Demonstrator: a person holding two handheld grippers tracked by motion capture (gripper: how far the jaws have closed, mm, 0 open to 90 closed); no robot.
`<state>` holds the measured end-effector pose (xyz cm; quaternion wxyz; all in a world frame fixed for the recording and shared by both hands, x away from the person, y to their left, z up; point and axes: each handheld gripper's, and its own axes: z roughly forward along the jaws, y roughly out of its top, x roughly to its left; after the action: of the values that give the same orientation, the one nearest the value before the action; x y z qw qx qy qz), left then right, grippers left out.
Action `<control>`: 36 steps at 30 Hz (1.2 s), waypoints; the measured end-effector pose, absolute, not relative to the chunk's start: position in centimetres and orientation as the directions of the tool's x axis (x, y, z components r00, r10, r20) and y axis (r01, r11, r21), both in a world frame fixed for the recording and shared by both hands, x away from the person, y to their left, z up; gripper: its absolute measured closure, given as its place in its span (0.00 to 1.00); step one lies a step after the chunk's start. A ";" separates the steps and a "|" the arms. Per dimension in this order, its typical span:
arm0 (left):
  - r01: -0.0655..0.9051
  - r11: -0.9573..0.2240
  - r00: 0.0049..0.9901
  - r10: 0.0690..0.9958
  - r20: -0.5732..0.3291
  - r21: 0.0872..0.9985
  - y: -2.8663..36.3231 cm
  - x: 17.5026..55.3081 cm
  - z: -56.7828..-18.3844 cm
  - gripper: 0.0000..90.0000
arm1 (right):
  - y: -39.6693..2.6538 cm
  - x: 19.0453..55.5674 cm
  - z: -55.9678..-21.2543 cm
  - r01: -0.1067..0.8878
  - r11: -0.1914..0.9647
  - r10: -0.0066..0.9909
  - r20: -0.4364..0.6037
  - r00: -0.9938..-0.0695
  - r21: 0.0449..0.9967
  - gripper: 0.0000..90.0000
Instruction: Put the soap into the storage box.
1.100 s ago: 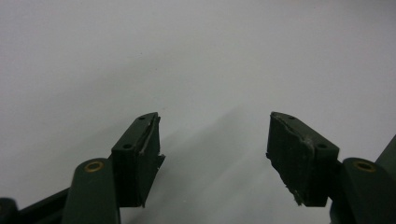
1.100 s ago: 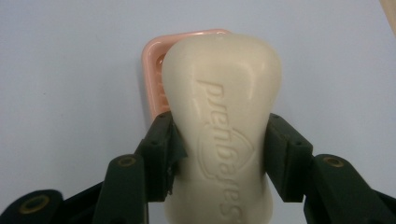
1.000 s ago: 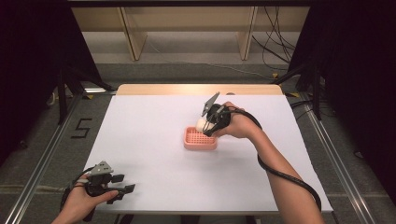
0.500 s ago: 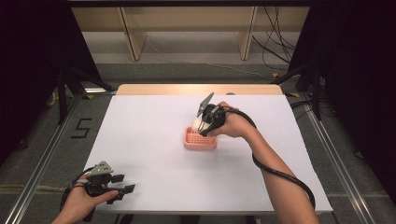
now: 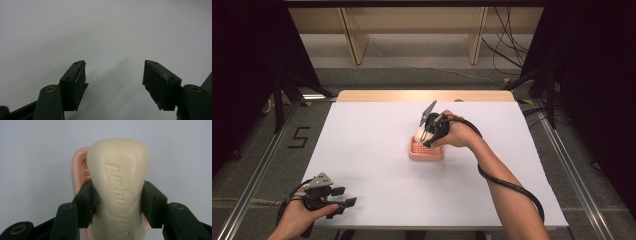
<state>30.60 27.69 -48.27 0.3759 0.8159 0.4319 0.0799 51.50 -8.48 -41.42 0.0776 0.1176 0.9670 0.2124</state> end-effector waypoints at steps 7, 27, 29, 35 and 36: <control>0.646 -0.333 0.609 0.767 -0.202 0.687 27.6 30.6 -48.3 0.38 | -8.2 51.7 -41.8 0.193 0.885 0.257 -0.099 -0.961 0.424 0.56; 0.648 -0.331 0.607 0.769 -0.202 0.687 27.6 30.5 -48.3 0.38 | -8.0 52.2 -43.8 0.201 0.906 0.248 -0.082 -0.965 0.374 0.55; 0.646 -0.338 0.603 0.775 -0.187 0.684 27.7 30.6 -48.3 0.38 | -7.9 52.1 -43.6 0.222 0.891 0.273 -0.077 -0.959 0.396 0.47; 0.647 -0.329 0.607 0.768 -0.203 0.688 27.6 30.5 -48.3 0.38 | -8.3 51.9 -42.5 0.223 0.869 0.289 -0.088 -0.953 0.442 0.37; 0.644 -0.337 0.611 0.767 -0.197 0.686 27.7 30.5 -48.3 0.38 | -8.4 51.7 -42.4 0.220 0.866 0.290 -0.092 -0.953 0.450 0.36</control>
<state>30.52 27.69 -48.26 0.3787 0.8137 0.4335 0.0807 51.72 -8.42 -42.35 0.0785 0.1325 0.9626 0.2229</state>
